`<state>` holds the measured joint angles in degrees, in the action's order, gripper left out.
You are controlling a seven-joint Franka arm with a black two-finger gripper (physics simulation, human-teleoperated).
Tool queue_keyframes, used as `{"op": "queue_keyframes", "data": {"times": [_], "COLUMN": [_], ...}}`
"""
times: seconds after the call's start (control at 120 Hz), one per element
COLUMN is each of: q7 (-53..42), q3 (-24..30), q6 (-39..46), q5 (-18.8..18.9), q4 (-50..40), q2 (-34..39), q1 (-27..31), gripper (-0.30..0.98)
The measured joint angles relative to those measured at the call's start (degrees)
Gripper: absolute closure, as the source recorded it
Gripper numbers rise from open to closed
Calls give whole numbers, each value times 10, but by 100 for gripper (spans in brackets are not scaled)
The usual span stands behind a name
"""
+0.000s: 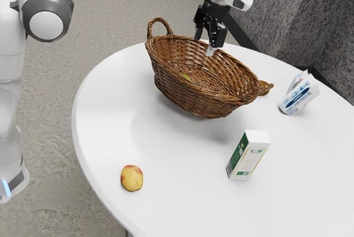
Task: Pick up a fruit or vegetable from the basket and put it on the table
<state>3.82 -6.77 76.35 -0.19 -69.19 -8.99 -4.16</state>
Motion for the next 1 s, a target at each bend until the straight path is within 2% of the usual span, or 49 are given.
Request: {"op": "queue_keyframes", "data": {"times": [0.217,0.35,0.533,0.675,0.767,0.825,1.0], "q7": [1,2,8,12,14,16,17], "q3": [-5,-6,-6,-15,-22,-23,-28], "q6": [0,-10,-16,-15,41,82,160], "q5": [-8,-9,-11,-14,-16,-15,-11], "q4": [3,92,100,52,-99,-160,-222], "q2": [0,26,-17,-26,35,62,70], "q1": [1,0,0,15,16,19,27], "gripper": [0,0,0,0,0,0,0]}}
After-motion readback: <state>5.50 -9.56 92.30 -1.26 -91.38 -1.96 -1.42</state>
